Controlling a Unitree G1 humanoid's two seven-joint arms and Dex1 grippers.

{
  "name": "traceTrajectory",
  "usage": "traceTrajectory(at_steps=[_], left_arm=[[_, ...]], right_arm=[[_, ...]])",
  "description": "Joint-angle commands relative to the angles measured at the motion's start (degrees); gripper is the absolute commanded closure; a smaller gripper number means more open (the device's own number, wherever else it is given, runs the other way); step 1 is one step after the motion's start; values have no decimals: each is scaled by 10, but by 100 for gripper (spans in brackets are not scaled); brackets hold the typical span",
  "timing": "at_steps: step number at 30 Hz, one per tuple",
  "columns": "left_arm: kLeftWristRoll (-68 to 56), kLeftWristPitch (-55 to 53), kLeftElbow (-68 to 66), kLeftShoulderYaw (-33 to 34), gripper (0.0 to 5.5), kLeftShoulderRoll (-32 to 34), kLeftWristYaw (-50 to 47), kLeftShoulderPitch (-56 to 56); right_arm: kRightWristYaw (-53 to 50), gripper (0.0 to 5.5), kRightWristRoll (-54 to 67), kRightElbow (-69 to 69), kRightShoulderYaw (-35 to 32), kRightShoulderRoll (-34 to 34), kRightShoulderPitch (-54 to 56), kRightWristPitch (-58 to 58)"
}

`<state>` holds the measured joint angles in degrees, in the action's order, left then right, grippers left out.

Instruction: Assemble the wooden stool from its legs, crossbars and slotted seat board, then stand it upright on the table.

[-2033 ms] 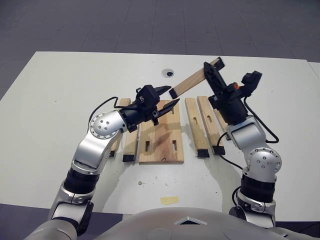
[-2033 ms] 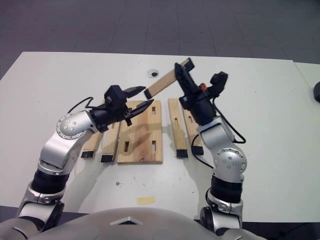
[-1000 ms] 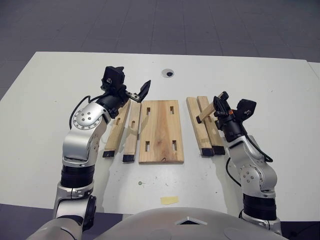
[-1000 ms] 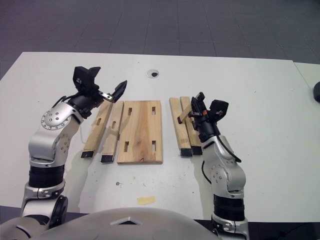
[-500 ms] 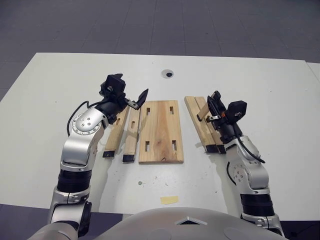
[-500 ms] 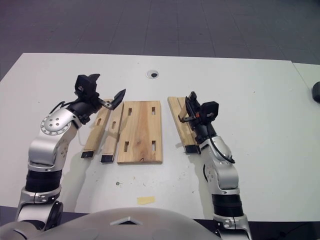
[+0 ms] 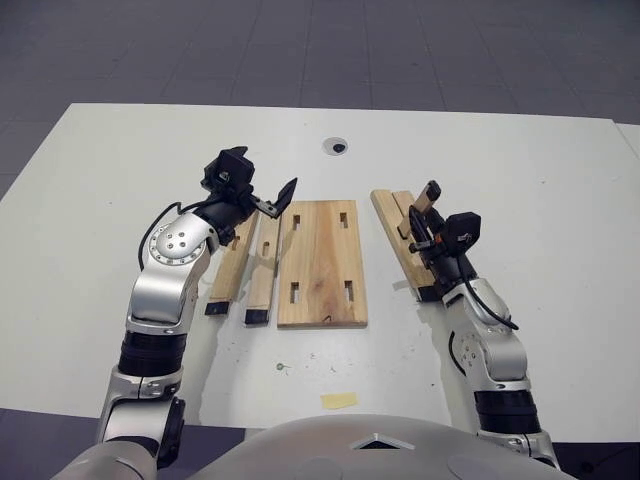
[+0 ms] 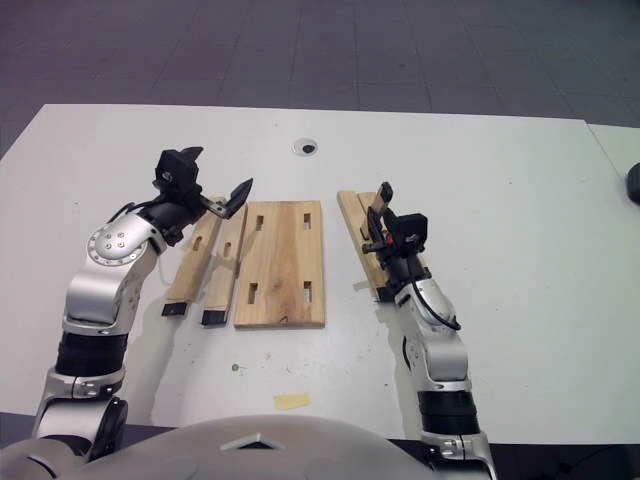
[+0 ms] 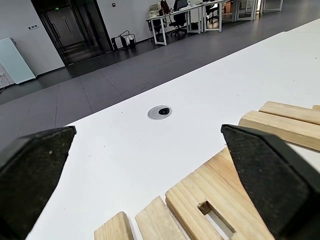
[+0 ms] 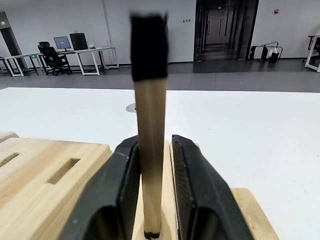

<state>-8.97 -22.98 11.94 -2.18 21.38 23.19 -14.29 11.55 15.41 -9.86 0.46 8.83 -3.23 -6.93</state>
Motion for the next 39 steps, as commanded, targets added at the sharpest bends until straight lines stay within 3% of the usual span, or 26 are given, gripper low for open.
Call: traceTrajectory(at_steps=[1,11,18,22,29,39], left_arm=[[7,8,-12,2,10,1,0,-10],[15,18,-21,-1,10,-8,-7,-13],[21,24,-18,-10,10,-19,-16,-6],[25,25,-16,-10,10,-25,-21,-1],[26,18,-10,-10,10,-38,-33,5],[23,0,8,-13,10,-55,-44,23]], right_arm=[[-2,367,10,-21,-20,-3,32,-4],[-63,197,121,-126,-77,-18,179,-130],[-78,85,153,-111,-89,11,335,-216],[-73,19,159,-96,-91,15,357,-237],[23,13,70,111,6,27,169,-204],[29,13,69,73,-36,1,217,-147]])
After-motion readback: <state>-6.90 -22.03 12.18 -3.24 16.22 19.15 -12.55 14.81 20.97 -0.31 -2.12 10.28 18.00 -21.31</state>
